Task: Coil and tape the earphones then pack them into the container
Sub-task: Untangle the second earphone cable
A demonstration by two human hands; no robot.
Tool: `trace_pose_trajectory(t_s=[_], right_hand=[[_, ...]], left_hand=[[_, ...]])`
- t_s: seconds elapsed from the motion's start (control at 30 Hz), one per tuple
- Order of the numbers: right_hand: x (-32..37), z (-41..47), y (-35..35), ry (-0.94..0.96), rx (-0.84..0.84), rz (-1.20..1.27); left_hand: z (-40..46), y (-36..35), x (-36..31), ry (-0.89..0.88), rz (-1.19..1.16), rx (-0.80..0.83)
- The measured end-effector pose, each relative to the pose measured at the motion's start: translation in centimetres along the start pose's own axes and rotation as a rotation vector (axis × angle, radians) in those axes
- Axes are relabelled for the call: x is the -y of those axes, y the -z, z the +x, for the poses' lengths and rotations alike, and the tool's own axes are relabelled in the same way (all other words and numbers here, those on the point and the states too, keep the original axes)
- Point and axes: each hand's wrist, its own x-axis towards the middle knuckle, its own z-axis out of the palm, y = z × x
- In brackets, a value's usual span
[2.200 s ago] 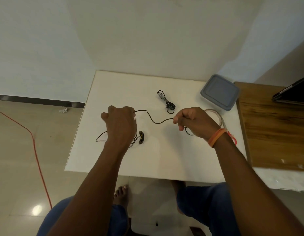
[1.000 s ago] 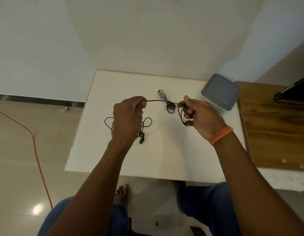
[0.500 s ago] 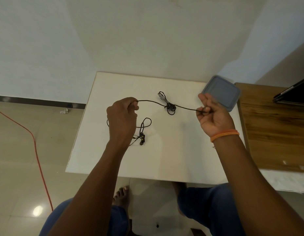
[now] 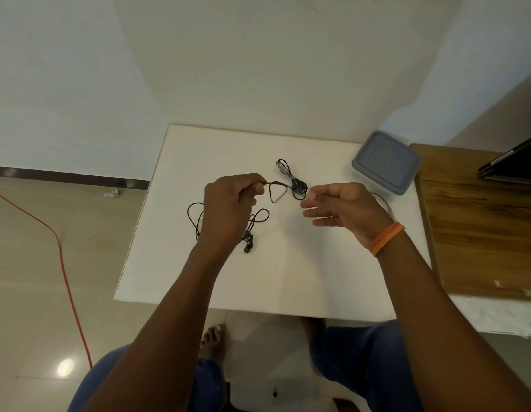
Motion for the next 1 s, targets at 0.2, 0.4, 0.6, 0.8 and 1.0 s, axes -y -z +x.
trace_pose_trajectory(t_s=[0.2,0.4,0.6,0.8,1.0], right_hand=[[-0.5,0.9,-0.5,0.232,-0.218,-0.145],[-1.5,1.5,-0.4,0.168,-0.303,-0.524],[-2.8,2.2,1.3,-0.054,-0.350,-0.854],[-1.7,1.8,1.0,0.209,-0.455,-0.628],[-0.2,0.6,-2.1,0.505,-0.236,-0.419]], left_hand=[[-0.1,0.1,0.0,-0.009,-0.100,0.340],[-0.4,0.6,-1.2,-0.058,-0.307,0.568],[-0.6,0.7,-2.0,0.016,-0.484,0.450],[-0.4,0.3,-1.7,0.024,-0.451,0.334],[-0.2,0.2,-1.7,0.083,-0.470,0.318]])
